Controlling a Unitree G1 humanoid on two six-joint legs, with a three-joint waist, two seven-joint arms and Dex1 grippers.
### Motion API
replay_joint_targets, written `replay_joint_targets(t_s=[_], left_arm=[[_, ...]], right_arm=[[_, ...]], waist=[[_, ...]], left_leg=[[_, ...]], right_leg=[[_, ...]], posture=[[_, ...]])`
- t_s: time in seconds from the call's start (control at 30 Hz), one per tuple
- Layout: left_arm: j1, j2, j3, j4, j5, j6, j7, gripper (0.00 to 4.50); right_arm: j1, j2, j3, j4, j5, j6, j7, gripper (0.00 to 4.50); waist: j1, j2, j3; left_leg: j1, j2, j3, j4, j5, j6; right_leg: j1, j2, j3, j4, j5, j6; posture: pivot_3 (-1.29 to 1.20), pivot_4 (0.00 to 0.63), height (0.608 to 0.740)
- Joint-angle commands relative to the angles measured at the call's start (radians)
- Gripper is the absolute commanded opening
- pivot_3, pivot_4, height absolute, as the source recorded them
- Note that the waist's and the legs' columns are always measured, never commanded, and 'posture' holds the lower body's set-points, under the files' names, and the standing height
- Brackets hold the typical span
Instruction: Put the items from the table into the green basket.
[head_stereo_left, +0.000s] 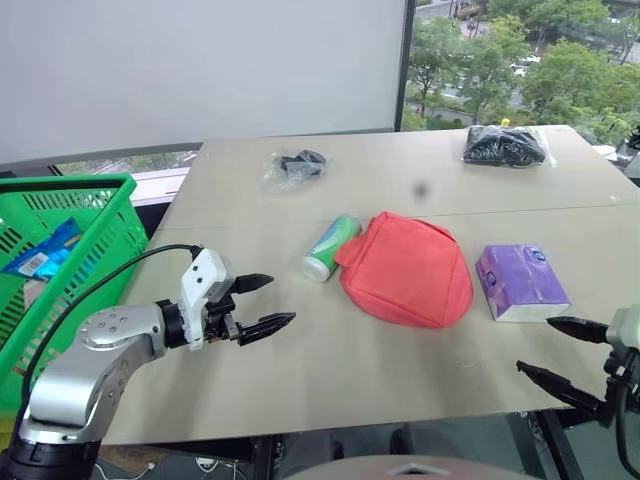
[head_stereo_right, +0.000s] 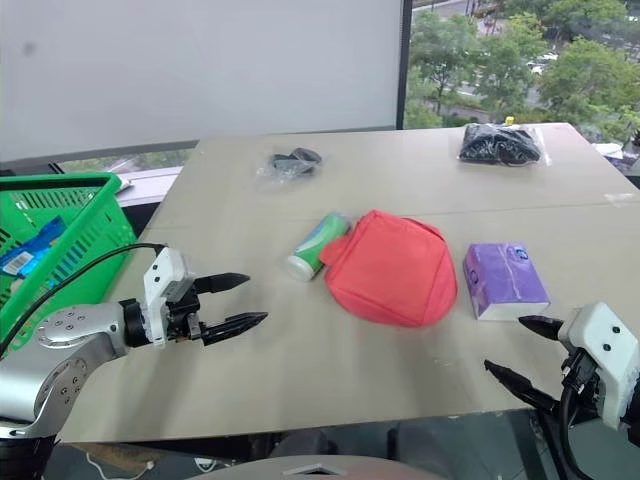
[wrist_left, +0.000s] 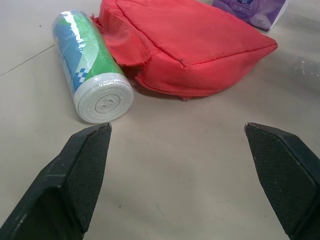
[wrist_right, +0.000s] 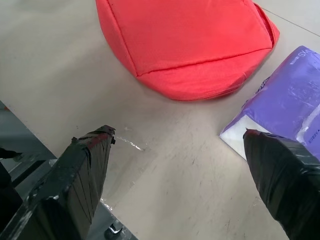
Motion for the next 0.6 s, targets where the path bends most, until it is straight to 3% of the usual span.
replay_joint_targets(t_s=[0.03,0.13,0.37,0.5,0.6], left_arm=[[-0.062,-0.017,-0.009,-0.011,-0.017,-0.001,0.020,4.41],[-0.163,-0.076,-0.037,0.034,-0.037,0.027,0.066,4.41],[-0.251,-0.087,-0.075,0.039,-0.027,0.097,0.120,4.41],[-0.277,-0.066,-0.160,0.021,0.034,0.000,0.048,4.41],[-0.269,-0.040,-0.221,0.012,0.071,-0.053,-0.016,4.41]], right_arm=[[-0.084,-0.018,-0.001,-0.034,0.040,0.016,-0.060,4.50],[-0.218,-0.044,0.052,-0.062,0.114,0.057,-0.123,4.50],[-0.276,-0.062,0.113,-0.080,0.126,0.054,-0.157,4.50],[-0.333,-0.086,0.169,-0.060,0.144,0.058,-0.159,4.50],[-0.348,-0.105,0.224,-0.048,0.076,0.012,-0.150,4.50]], waist=[[0.000,0.000,0.000],[-0.002,-0.001,0.001],[-0.003,-0.002,0.000],[-0.002,-0.003,0.000],[-0.002,-0.002,0.000]], left_leg=[[0.000,0.000,0.000,0.000,0.000,0.000],[0.000,0.000,0.001,0.001,0.000,0.000],[-0.002,0.000,-0.001,0.000,0.000,0.000],[-0.002,0.000,0.000,0.000,0.000,0.000],[-0.002,0.000,0.001,0.000,0.000,0.000]], right_leg=[[0.000,0.000,0.000,0.000,0.000,0.000],[0.000,0.000,0.001,0.000,0.000,0.001],[-0.003,0.002,0.000,0.000,0.002,-0.005],[-0.003,0.000,0.001,0.000,0.002,-0.005],[-0.003,0.001,0.001,0.001,0.002,-0.005]], posture=[[-0.07,0.000,0.740],[-0.07,0.000,0.740],[-0.08,0.000,0.740],[-0.07,0.000,0.740],[-0.07,0.000,0.740]])
